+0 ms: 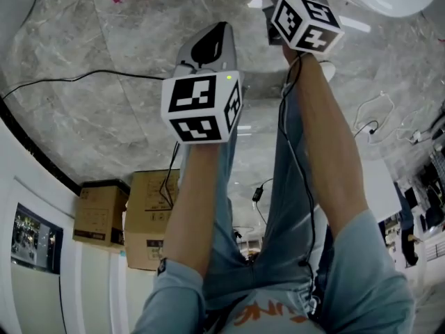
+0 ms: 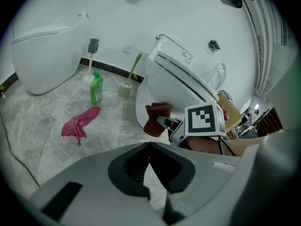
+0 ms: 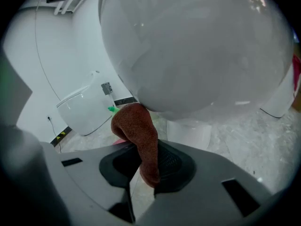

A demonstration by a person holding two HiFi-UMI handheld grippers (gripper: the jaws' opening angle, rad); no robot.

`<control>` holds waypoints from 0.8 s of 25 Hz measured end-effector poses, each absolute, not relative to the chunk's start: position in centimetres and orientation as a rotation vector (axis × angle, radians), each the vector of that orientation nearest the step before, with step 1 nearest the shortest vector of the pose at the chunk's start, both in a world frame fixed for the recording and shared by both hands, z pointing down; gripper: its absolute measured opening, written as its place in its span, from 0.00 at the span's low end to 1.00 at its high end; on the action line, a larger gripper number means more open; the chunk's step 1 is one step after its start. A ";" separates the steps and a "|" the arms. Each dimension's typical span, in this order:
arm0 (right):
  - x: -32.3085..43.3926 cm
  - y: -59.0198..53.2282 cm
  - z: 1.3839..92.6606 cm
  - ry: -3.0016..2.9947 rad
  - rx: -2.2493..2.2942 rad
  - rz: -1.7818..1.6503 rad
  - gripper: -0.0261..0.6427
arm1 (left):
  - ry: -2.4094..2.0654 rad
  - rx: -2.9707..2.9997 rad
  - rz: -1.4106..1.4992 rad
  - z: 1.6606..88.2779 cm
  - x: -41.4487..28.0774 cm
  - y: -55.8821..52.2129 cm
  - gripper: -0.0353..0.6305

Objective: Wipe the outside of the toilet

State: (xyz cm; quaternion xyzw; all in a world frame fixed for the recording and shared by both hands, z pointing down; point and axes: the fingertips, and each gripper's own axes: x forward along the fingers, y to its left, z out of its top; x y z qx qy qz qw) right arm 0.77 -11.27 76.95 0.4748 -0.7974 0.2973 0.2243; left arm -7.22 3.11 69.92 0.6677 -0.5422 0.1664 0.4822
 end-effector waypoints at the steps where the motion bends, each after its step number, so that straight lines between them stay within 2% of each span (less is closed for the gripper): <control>1: 1.0 -11.6 76.9 -2.188 1.334 0.825 0.15 | -1.322 1.635 0.418 69.8 -7.3 3.0 0.04; 20: 8.3 -11.7 76.3 -2.100 1.437 0.924 0.16 | -1.290 1.691 0.503 67.9 -3.2 2.5 0.04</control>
